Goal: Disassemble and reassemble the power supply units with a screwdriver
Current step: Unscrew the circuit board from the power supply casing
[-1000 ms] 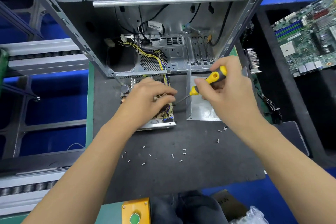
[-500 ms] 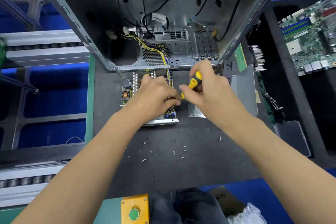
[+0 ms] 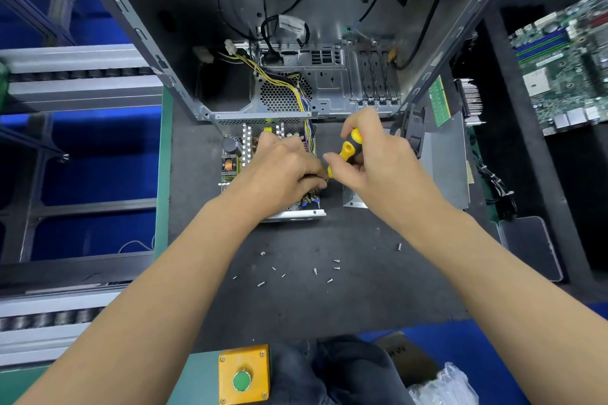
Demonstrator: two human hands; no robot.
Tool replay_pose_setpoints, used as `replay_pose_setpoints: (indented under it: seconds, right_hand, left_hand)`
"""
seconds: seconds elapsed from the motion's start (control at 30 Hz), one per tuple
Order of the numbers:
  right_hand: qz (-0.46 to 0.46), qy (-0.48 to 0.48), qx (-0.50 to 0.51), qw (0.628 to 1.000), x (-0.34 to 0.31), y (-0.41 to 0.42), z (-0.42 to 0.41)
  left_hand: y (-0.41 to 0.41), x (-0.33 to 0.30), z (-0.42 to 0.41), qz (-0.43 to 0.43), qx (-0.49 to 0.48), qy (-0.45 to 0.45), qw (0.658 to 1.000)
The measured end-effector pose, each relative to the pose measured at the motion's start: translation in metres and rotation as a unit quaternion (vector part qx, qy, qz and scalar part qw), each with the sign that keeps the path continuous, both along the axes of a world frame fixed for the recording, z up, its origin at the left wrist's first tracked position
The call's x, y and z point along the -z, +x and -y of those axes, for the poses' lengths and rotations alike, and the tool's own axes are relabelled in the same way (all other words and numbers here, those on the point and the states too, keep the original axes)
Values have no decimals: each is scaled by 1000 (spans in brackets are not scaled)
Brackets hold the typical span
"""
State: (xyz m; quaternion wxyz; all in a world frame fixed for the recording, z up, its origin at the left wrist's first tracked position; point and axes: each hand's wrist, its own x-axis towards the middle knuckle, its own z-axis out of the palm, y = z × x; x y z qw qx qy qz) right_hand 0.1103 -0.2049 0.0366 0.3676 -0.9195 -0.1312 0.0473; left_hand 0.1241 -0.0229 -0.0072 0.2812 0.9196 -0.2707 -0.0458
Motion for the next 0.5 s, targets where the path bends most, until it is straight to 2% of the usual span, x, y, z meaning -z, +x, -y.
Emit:
replay_pose_setpoints:
  seconds: [0.23,0.33,0.4,0.5]
  right_hand:
    - [4,-22,-14,1000,-2,-2,-2]
    - [14,-41,-38,998,-7,-3,-3]
    - [18,-50,-59,997,-11,-4,-4]
    - [13,-68,-74,995,-18,-2,-5]
  left_hand:
    - [-1,0,-2,-5,6,11,1000]
    - [-1,0,-13,28,-42,-12,999]
    - [-3,-2,-27,55,-86,12,995]
    - [-7,-4,-36,58,-87,69,992]
